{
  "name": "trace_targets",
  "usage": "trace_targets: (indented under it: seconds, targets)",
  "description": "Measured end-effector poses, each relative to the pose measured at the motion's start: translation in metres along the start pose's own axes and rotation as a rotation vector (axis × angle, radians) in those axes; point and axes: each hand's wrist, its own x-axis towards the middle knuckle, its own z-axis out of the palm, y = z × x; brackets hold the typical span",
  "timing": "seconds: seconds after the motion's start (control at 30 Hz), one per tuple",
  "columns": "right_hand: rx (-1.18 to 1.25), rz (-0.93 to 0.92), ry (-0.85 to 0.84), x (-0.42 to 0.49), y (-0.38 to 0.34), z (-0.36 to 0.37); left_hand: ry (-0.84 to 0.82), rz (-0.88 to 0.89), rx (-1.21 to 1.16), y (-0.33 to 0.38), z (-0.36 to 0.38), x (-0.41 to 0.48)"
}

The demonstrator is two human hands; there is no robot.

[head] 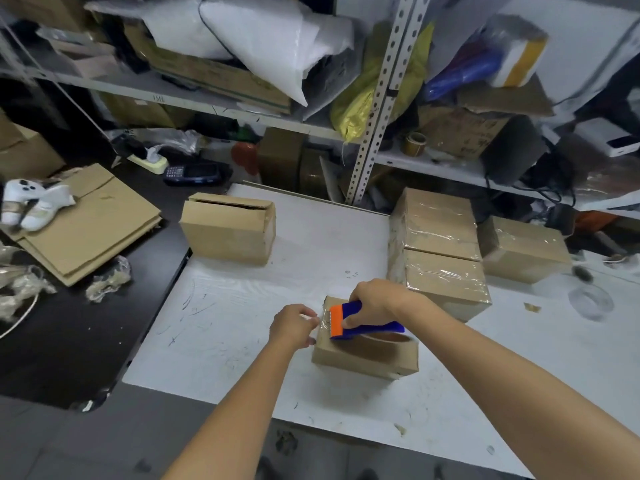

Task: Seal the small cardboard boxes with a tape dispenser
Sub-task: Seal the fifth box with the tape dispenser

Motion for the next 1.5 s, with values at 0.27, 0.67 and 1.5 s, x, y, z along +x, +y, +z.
trace_targets:
  seconds: [0.27,0.67,1.5]
  targets:
    - [-0.002,-0.014,0.019,-0.004,-0.003,0.000,-0.094,0.071,-0.134,0.000,-0.002,-0.016]
    - [0.059,0.046,-0.074,-0.025,0.022,-0.002,0.027,0.141,-0.101,-0.007,0.007,-0.015]
    - [0.170,0.228,-0.062,-0.098,0.136,0.040,-0.055,0.184,0.031,0.017,0.056,-0.011]
